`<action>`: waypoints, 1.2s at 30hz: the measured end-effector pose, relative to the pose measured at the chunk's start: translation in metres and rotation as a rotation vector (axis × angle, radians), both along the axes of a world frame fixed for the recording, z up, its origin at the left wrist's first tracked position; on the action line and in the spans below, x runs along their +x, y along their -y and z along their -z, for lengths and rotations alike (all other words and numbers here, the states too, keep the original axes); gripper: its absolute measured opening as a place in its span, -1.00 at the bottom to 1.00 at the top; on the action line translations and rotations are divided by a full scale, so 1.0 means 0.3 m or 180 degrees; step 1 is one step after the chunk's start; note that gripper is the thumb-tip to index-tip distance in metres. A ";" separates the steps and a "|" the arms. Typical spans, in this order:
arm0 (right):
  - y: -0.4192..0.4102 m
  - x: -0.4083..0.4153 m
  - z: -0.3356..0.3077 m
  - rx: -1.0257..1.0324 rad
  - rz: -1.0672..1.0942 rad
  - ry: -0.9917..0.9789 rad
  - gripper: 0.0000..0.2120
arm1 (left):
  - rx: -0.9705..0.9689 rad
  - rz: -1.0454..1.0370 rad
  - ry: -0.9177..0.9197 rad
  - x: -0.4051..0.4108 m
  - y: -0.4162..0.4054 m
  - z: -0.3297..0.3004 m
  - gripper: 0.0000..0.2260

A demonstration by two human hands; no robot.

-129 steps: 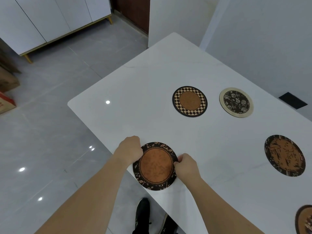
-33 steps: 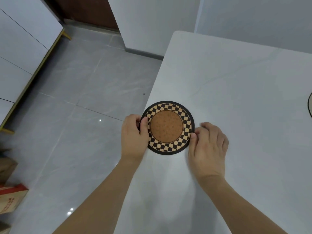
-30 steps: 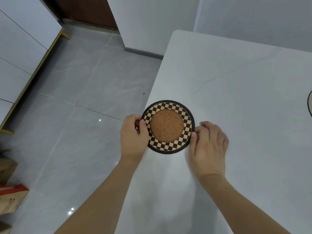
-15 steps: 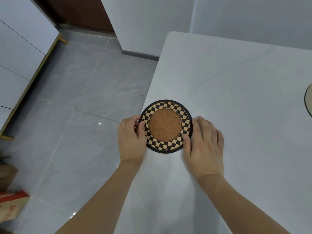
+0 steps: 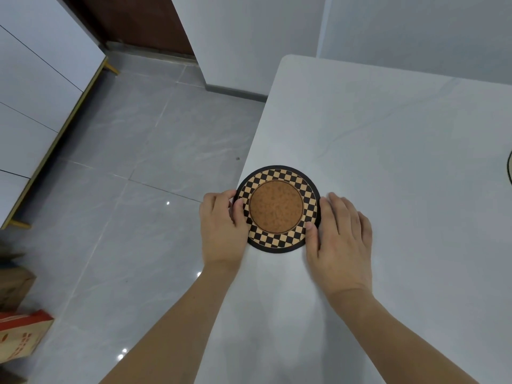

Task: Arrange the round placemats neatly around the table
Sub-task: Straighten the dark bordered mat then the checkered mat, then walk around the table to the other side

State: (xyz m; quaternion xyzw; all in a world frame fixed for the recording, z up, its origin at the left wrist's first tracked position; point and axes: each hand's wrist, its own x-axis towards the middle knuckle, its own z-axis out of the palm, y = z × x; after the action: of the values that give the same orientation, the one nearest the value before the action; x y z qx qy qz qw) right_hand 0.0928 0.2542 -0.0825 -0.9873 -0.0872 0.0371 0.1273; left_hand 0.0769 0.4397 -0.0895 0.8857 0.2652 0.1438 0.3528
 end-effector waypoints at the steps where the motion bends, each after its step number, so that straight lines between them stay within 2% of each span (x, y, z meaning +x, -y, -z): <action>1: 0.000 0.002 0.000 0.0006 0.0007 0.0006 -0.53 | -0.0003 0.0027 0.0008 0.001 -0.001 0.001 -0.80; 11: 0.004 0.004 -0.006 0.0132 -0.0011 -0.0010 -0.53 | 0.0003 0.0068 -0.0046 0.003 -0.007 0.019 -0.81; 13: 0.010 -0.010 -0.033 0.0368 0.0021 -0.0129 -0.53 | -0.0156 0.0003 -0.0164 -0.014 -0.009 -0.013 -0.75; 15: 0.010 -0.009 -0.082 0.0870 0.0254 -0.0306 -0.54 | -0.0387 -0.0142 -0.0337 -0.033 -0.022 -0.080 -0.65; 17: -0.009 0.007 -0.185 0.1168 0.0304 -0.0305 -0.55 | -0.0192 -0.0271 -0.0297 -0.082 -0.069 -0.185 -0.62; 20: -0.089 -0.006 -0.412 0.1206 -0.0286 -0.0324 -0.56 | 0.0432 -0.0168 -0.0295 -0.186 -0.152 -0.408 -0.64; 24: -0.229 -0.028 -0.753 0.1307 -0.1259 -0.0016 -0.53 | 0.0676 -0.0763 -0.0115 -0.314 -0.226 -0.721 -0.62; 27: -0.304 -0.076 -0.969 0.1323 -0.1813 0.0203 -0.50 | 0.1186 -0.0784 -0.0061 -0.403 -0.252 -0.915 -0.61; 30: -0.362 -0.126 -1.108 0.1264 -0.2219 0.0381 -0.48 | 0.1669 -0.0738 0.0072 -0.485 -0.291 -1.071 -0.58; 32: -0.390 -0.177 -1.176 0.1233 -0.2426 0.0527 -0.48 | 0.1894 -0.0824 0.0110 -0.559 -0.321 -1.154 -0.62; 36: -0.462 -0.276 -1.264 0.1222 -0.2653 0.0724 -0.46 | 0.2166 -0.1016 0.0039 -0.692 -0.402 -1.255 -0.65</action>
State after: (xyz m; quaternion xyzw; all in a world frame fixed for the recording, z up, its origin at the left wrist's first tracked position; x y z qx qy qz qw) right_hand 0.0099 0.3928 0.2968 -0.8246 -0.4948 -0.0402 0.2714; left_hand -0.1307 0.5602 0.2869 0.8989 0.3348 0.2822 0.0130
